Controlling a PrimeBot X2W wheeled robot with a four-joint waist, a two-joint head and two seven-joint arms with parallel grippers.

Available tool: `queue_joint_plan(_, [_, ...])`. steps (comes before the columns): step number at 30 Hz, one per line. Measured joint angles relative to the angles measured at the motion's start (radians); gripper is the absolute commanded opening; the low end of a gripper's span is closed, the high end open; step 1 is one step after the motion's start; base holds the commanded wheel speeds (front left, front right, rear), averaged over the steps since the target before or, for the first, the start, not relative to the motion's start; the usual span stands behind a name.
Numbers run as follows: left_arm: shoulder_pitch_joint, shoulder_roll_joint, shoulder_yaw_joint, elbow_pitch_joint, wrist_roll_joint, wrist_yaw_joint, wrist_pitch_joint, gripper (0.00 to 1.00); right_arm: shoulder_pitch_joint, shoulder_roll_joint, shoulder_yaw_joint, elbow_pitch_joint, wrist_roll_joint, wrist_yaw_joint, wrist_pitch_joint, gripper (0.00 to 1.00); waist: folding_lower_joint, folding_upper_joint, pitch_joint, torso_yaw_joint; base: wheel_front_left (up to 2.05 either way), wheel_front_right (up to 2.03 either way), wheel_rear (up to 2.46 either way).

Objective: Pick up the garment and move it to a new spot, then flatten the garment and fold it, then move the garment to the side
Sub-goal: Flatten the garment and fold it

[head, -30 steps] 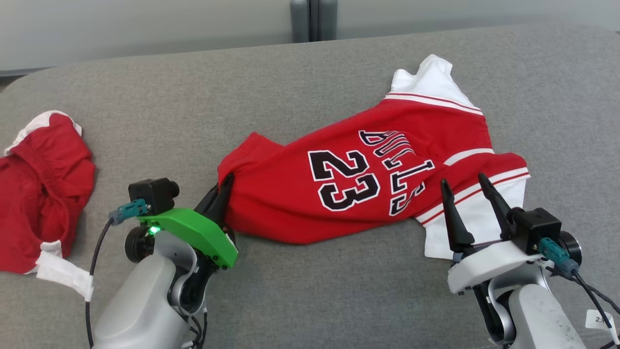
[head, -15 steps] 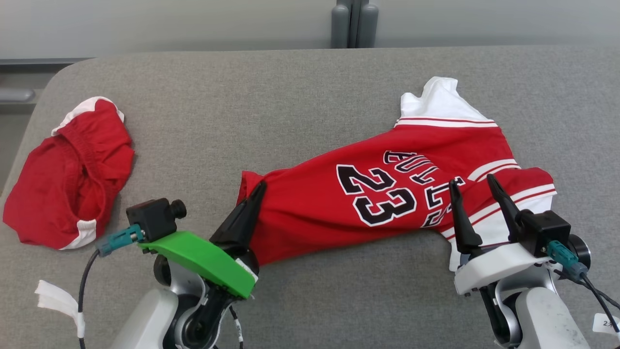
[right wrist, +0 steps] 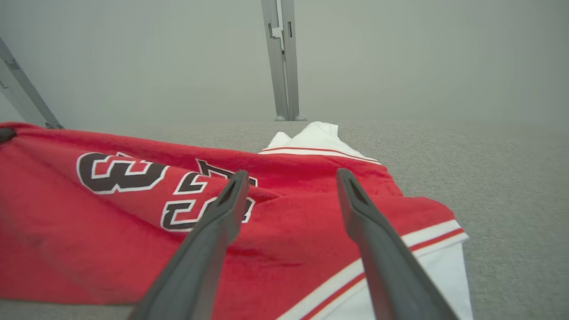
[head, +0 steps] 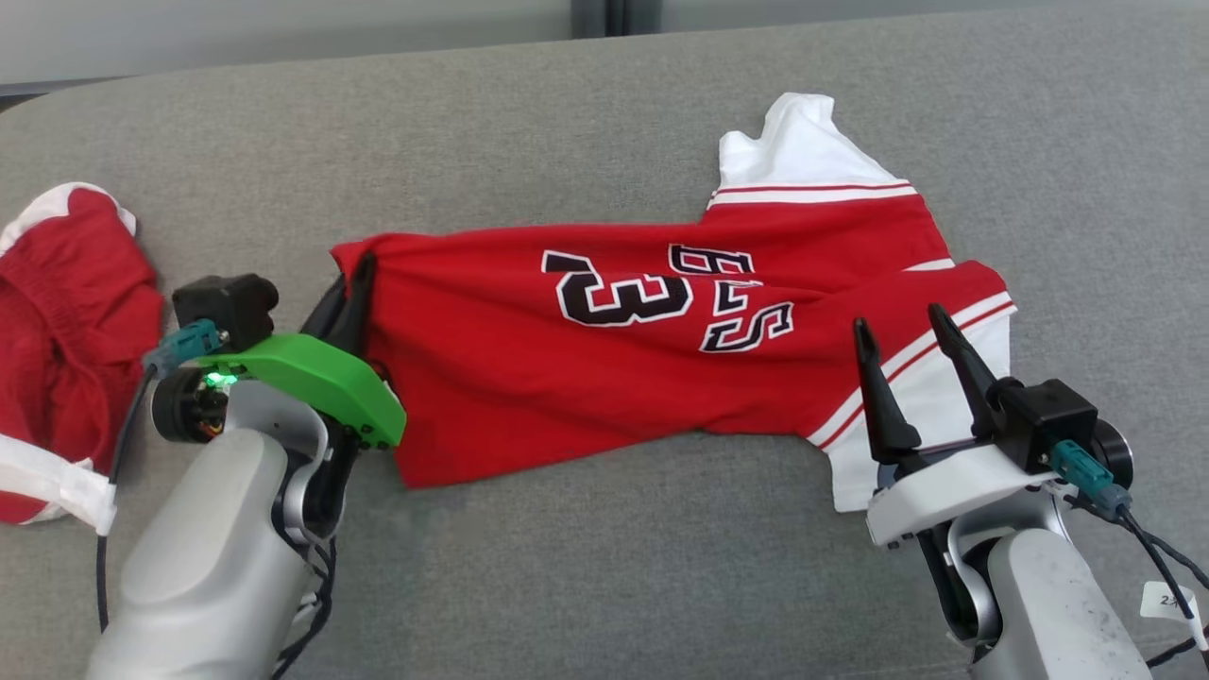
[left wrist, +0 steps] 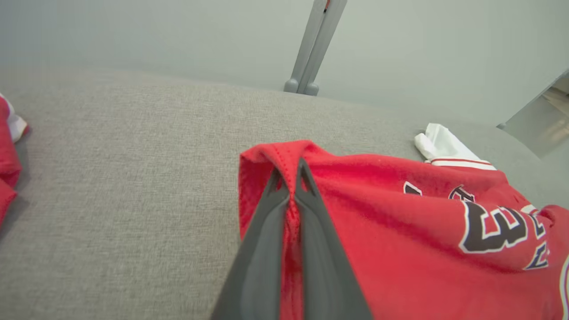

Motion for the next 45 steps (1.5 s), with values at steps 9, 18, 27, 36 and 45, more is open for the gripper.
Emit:
queue_joint_plan(9, [-0.16,-0.002,-0.019,0.225,0.069,-0.038,-0.098,0.0,-0.009,0.0,0.002,0.003,-0.002,0.0,-0.011,1.0,0.0,0.0,0.056,-0.062,0.0,0.0,0.0])
queue_joint_plan(18, [-0.289,-0.011,-0.023,0.339,0.127,-0.045,-0.155,0.98,-0.025,0.0,0.013,0.009,-0.006,0.0,-0.01,1.0,0.0,0.0,0.072,-0.072,0.0,0.0,0.0])
queue_joint_plan(27, [-0.281,-0.034,0.015,0.382,0.127,-0.071,-0.168,1.0,-0.028,0.0,0.003,0.029,-0.004,0.0,-0.012,1.0,0.0,0.0,0.046,-0.054,0.0,0.0,0.0])
queue_joint_plan(36, [-0.034,-0.055,0.159,0.145,0.175,-0.088,-0.17,1.0,0.002,0.0,-0.036,0.022,-0.01,0.0,-0.006,1.0,0.0,0.0,-0.026,-0.006,0.0,0.0,0.0])
queue_joint_plan(45, [0.275,-0.101,0.305,-0.115,0.278,-0.097,-0.171,1.0,0.042,-0.001,-0.087,0.022,-0.011,0.0,0.0,1.0,0.0,0.0,-0.099,0.041,0.0,0.0,0.0])
